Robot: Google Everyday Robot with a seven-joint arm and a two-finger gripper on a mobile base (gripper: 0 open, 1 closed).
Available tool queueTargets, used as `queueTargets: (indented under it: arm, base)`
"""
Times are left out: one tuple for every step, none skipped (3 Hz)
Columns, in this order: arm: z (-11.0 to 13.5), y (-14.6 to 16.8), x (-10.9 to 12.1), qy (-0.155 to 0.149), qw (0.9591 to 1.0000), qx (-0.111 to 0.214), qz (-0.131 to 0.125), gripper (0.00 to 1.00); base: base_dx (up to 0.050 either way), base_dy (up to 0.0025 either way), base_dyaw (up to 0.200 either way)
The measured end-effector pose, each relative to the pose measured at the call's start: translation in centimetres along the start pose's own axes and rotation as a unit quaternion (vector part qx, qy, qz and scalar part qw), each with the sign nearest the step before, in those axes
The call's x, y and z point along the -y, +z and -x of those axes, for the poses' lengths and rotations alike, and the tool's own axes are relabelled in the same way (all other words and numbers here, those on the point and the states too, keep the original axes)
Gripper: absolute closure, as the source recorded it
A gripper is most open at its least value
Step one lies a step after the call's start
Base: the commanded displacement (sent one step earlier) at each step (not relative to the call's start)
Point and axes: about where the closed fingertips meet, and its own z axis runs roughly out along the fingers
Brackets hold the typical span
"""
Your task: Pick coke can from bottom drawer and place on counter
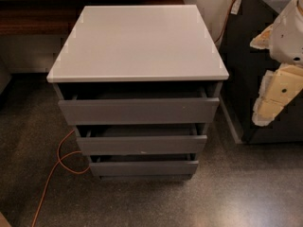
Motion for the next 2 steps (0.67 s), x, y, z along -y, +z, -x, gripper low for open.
queueTargets:
  arm:
    - [0.00, 0.00, 0.00, 0.000, 1.0000, 0.000, 0.000, 0.00]
    - [0.00, 0.00, 0.00, 0.000, 1.0000, 0.000, 0.000, 0.00]
  base:
    - [-0.050, -0.00001, 0.000]
    - [-0.049, 0.00009, -0.001]
